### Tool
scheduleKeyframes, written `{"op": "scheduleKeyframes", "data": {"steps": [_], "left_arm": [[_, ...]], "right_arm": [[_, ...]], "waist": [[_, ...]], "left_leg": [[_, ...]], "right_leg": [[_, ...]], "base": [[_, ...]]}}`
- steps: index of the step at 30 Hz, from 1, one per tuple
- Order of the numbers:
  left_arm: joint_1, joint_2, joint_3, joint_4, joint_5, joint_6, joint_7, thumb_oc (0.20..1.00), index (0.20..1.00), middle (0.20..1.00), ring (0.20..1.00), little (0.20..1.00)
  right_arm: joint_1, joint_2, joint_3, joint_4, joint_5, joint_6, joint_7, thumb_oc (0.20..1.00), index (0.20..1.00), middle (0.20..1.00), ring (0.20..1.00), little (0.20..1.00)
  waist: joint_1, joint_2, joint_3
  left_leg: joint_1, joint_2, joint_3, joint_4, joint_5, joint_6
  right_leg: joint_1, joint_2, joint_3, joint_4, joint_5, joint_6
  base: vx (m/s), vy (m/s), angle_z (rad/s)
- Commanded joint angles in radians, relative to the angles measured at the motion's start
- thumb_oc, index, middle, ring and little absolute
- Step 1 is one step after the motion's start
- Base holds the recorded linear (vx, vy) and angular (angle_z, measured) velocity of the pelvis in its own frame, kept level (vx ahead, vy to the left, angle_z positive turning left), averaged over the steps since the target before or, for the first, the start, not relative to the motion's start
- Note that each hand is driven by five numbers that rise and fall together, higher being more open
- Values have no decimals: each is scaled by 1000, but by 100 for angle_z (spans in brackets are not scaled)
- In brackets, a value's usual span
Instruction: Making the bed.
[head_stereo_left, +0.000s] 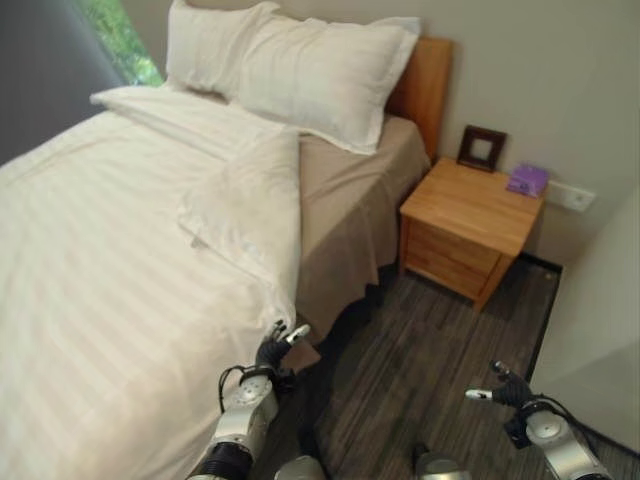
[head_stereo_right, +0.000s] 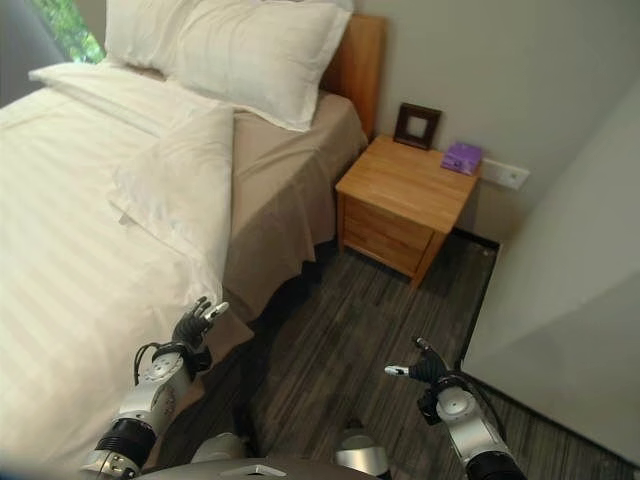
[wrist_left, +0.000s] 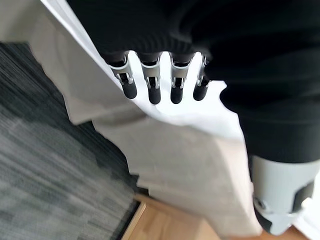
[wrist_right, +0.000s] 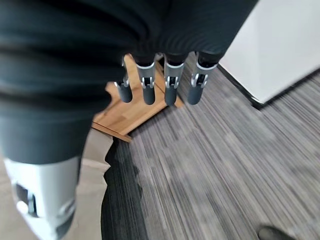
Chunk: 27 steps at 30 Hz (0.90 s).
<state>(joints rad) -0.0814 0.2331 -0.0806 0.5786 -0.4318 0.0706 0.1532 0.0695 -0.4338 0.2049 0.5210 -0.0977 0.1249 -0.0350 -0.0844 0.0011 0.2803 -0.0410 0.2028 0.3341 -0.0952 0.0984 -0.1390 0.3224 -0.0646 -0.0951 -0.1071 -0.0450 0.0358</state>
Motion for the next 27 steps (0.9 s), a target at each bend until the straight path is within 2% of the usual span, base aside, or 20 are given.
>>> {"op": "scheduleKeyframes", "data": {"steps": [1, 2, 4, 5, 7, 8, 10, 11, 12, 13, 14, 15, 16, 17, 18, 19, 21, 24, 26, 27], "left_arm": [[16, 53, 13, -55, -32, -35, 15, 1000, 1000, 1000, 1000, 1000], [29, 61, 23, -55, -34, -34, 12, 1000, 1000, 1000, 1000, 1000], [69, 70, 49, -48, -38, -37, 5, 1000, 1000, 1000, 1000, 1000], [85, 66, 81, -14, -68, -33, 24, 1000, 1000, 1000, 1000, 1000], [84, 71, 99, -26, -90, -37, 47, 1000, 1000, 1000, 1000, 1000], [86, 77, 101, -31, -94, -34, 50, 1000, 1000, 1000, 1000, 1000], [84, 91, 106, -35, -94, -26, 60, 1000, 1000, 1000, 1000, 1000], [72, 110, 125, -32, -94, -23, 68, 1000, 1000, 1000, 1000, 1000], [70, 111, 126, -32, -94, -23, 69, 1000, 1000, 1000, 1000, 1000], [61, 116, 130, -34, -96, -23, 73, 1000, 1000, 1000, 1000, 1000], [50, 126, 138, -48, -106, -32, 77, 1000, 1000, 1000, 1000, 1000], [49, 128, 139, -49, -106, -31, 78, 1000, 1000, 1000, 1000, 1000], [27, 146, 140, -83, -131, -45, 95, 1000, 1000, 1000, 1000, 1000], [16, 150, 141, -94, -143, -49, 98, 1000, 1000, 1000, 1000, 1000], [4, 155, 137, -118, -170, -56, 106, 1000, 1000, 1000, 1000, 1000], [-1, 160, 139, -133, -179, -58, 104, 1000, 1000, 1000, 1000, 1000], [-15, 176, 139, -144, -173, -58, 103, 1000, 1000, 1000, 1000, 1000], [-33, 184, 139, -146, -175, -55, 97, 1000, 1000, 1000, 1000, 1000], [-30, 179, 132, -151, -178, -52, 78, 1000, 1000, 1000, 1000, 1000], [-19, 176, 121, -148, -157, -49, 59, 1000, 1000, 1000, 1000, 1000]], "right_arm": [[-36, -31, 4, -93, 17, -52, 3, 1000, 1000, 1000, 1000, 1000], [-41, -34, 6, -106, 11, -54, 6, 1000, 1000, 1000, 1000, 1000], [-69, -32, 34, -128, -15, -55, 15, 1000, 1000, 1000, 1000, 1000], [-99, -11, 61, -139, -35, -62, 21, 1000, 1000, 1000, 1000, 1000], [-163, -13, 89, -175, -86, -58, 25, 1000, 1000, 1000, 1000, 1000], [-179, -18, 94, -202, -98, -59, 30, 1000, 1000, 1000, 1000, 1000], [-209, -23, 88, -226, -109, -51, 39, 1000, 1000, 1000, 1000, 1000], [-259, -20, 96, -240, -106, -50, 30, 1000, 1000, 1000, 1000, 1000], [-262, -18, 97, -239, -106, -50, 29, 1000, 1000, 1000, 1000, 1000], [-278, -21, 95, -242, -103, -48, 24, 1000, 1000, 1000, 1000, 1000], [-297, -26, 97, -249, -102, -47, 26, 1000, 1000, 1000, 1000, 1000], [-300, -25, 97, -248, -102, -47, 26, 1000, 1000, 1000, 1000, 1000], [-333, -47, 97, -254, -93, -43, 15, 1000, 1000, 1000, 1000, 1000], [-334, -54, 88, -255, -85, -41, 9, 1000, 1000, 1000, 1000, 1000], [-335, -63, 84, -254, -80, -37, 6, 1000, 1000, 1000, 1000, 1000], [-326, -69, 68, -269, -65, -33, 3, 1000, 1000, 1000, 1000, 1000], [-312, -70, 58, -270, -52, -32, 4, 1000, 1000, 1000, 1000, 1000], [-311, -64, 54, -266, -40, -31, -1, 1000, 1000, 1000, 1000, 1000], [-291, -52, 41, -257, -36, -28, -2, 1000, 1000, 1000, 1000, 1000], [-269, -40, 36, -253, -35, -29, -2, 1000, 1000, 1000, 1000, 1000]], "waist": [[-22, 8, -11], [-31, 11, -18], [-3, 3, -32], [36, -21, -60], [57, -44, -53], [62, -48, -46], [54, -48, -22], [68, -53, -24], [63, -56, -20], [65, -59, -21], [72, -65, -26], [70, -65, -26], [64, -82, -36], [60, -93, -42], [49, -107, -51], [45, -118, -63], [39, -133, -76], [34, -141, -75], [23, -138, -64], [17, -136, -61]], "left_leg": [[9, -8, 185, 19, 140, -5], [27, 0, 270, 29, 153, 1], [31, -17, 270, 21, 145, 29], [57, -33, 303, 14, 120, 60], [111, -70, 328, 16, 59, 97], [136, -64, 342, 15, 47, 104], [186, -70, 332, 11, 14, 122], [220, -70, 323, 12, -13, 114], [221, -72, 318, 12, -13, 114], [228, -68, 303, 13, -19, 106], [231, -66, 285, 12, -22, 94], [230, -64, 282, 13, -21, 92], [218, -48, 265, 10, 6, 71], [215, -42, 245, 8, 11, 57], [207, -33, 213, 8, 12, 45], [199, -22, 186, 8, 16, 35], [191, -14, 151, 8, 10, 19], [188, -14, 104, 8, 0, 4], [209, -31, 35, 8, -25, 2], [231, -59, 0, 9, -40, 14]], "right_leg": [[-28, 25, -1, 91, -67, 48], [-16, 48, -23, 105, -82, 41], [2, 61, -27, 158, -135, 40], [-37, 44, -55, 314, -80, 91], [-156, -91, -140, 590, 55, 214], [-191, -120, -173, 696, 119, 226], [-301, -180, -198, 835, 150, 226], [-309, -309, -255, 751, 148, 213], [-303, -312, -260, 750, 145, 213], [-307, -342, -266, 721, 139, 205], [-316, -352, -259, 650, 114, 193], [-312, -350, -263, 646, 113, 192], [-295, -308, -240, 418, 110, 168], [-287, -297, -208, 329, 107, 170], [-273, -276, -133, 242, 110, 176], [-269, -269, -94, 188, 133, 184], [-276, -250, -63, 117, 147, 195], [-292, -239, -81, 55, 176, 203], [-320, -239, -53, 37, 203, 208], [-307, -240, -27, 44, 211, 204]], "base": [[397, -111, 42], [410, -81, 8], [508, -36, -2], [546, 32, -18], [385, 89, -79], [215, 48, -63], [306, -18, 11], [339, -58, 54], [331, -133, 63], [189, -154, 59], [191, -158, 47], [222, -290, 76], [183, -277, 81], [261, -380, 89], [222, -253, 96], [247, -236, 117], [230, -167, 132], [199, -106, 114], [299, -111, 86], [196, -32, 69]]}}
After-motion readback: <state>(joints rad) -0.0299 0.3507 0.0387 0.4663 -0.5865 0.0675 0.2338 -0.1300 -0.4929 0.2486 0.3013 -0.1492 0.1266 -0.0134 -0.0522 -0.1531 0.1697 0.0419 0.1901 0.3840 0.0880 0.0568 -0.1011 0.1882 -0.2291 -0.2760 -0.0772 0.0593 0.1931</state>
